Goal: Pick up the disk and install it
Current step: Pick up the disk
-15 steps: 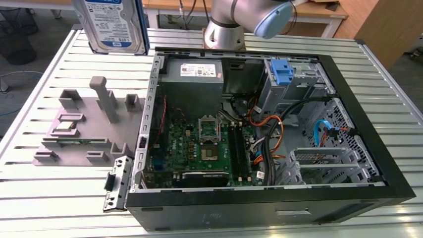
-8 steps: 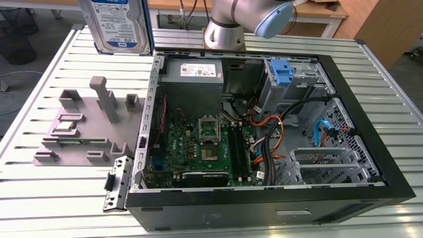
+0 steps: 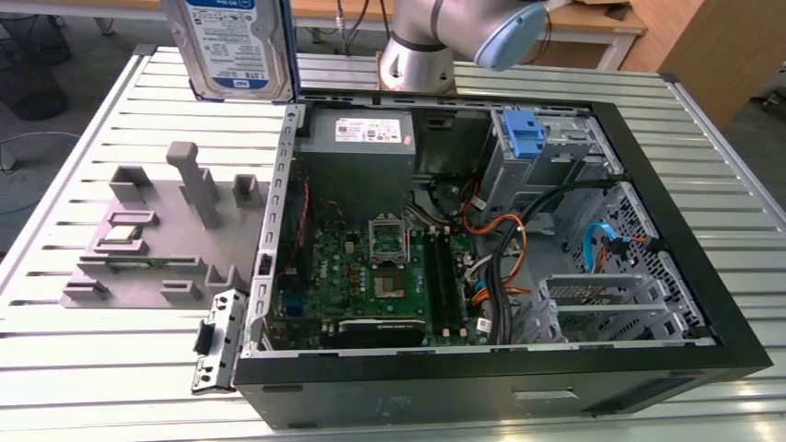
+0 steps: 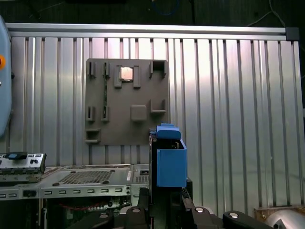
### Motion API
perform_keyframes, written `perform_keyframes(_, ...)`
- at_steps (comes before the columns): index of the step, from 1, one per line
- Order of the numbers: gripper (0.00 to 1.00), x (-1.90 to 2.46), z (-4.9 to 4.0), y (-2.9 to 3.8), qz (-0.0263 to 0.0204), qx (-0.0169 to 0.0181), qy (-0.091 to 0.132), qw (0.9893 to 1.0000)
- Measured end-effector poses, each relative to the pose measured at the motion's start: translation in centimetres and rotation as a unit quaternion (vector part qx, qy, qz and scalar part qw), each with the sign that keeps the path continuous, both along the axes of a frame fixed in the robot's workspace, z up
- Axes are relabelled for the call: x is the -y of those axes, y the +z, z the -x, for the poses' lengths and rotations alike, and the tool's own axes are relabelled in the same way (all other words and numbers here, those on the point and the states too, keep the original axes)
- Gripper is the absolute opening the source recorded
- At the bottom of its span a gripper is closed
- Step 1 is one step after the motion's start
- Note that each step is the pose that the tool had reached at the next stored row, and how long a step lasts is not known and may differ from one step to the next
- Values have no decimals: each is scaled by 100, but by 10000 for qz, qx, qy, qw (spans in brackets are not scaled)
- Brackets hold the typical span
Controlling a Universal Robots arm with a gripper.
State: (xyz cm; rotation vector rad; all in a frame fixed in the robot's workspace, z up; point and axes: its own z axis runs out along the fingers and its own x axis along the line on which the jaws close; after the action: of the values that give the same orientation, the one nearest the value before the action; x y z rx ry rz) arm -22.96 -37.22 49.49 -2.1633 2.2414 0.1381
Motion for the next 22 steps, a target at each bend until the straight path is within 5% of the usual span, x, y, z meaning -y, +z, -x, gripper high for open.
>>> perform_keyframes(22,35,0,-102,-4,0,0,0,10000)
